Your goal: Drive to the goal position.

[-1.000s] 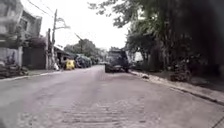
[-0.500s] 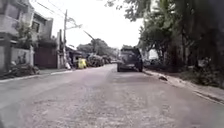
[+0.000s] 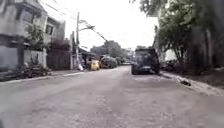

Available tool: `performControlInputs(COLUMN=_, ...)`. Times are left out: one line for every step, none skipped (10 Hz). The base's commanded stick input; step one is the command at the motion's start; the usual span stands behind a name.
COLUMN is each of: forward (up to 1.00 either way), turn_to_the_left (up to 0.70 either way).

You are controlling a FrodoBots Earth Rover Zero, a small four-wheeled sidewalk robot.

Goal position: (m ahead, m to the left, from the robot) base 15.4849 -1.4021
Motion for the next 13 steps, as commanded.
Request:
performControlInputs(forward=1.0, turn_to_the_left=0.0)
performControlInputs(forward=1.0, turn_to_the_left=0.0)
performControlInputs(forward=1.0, turn_to_the_left=0.0)
performControlInputs(forward=1.0, turn_to_the_left=0.0)
performControlInputs(forward=1.0, turn_to_the_left=0.0)
performControlInputs(forward=1.0, turn_to_the_left=0.0)
performControlInputs(forward=1.0, turn_to_the_left=0.0)
performControlInputs(forward=1.0, turn_to_the_left=0.0)
performControlInputs(forward=1.0, turn_to_the_left=0.0)
performControlInputs(forward=1.0, turn_to_the_left=0.0)
performControlInputs(forward=1.0, turn_to_the_left=0.0)
performControlInputs(forward=1.0, turn_to_the_left=0.0)
performControlInputs(forward=1.0, turn_to_the_left=0.0)
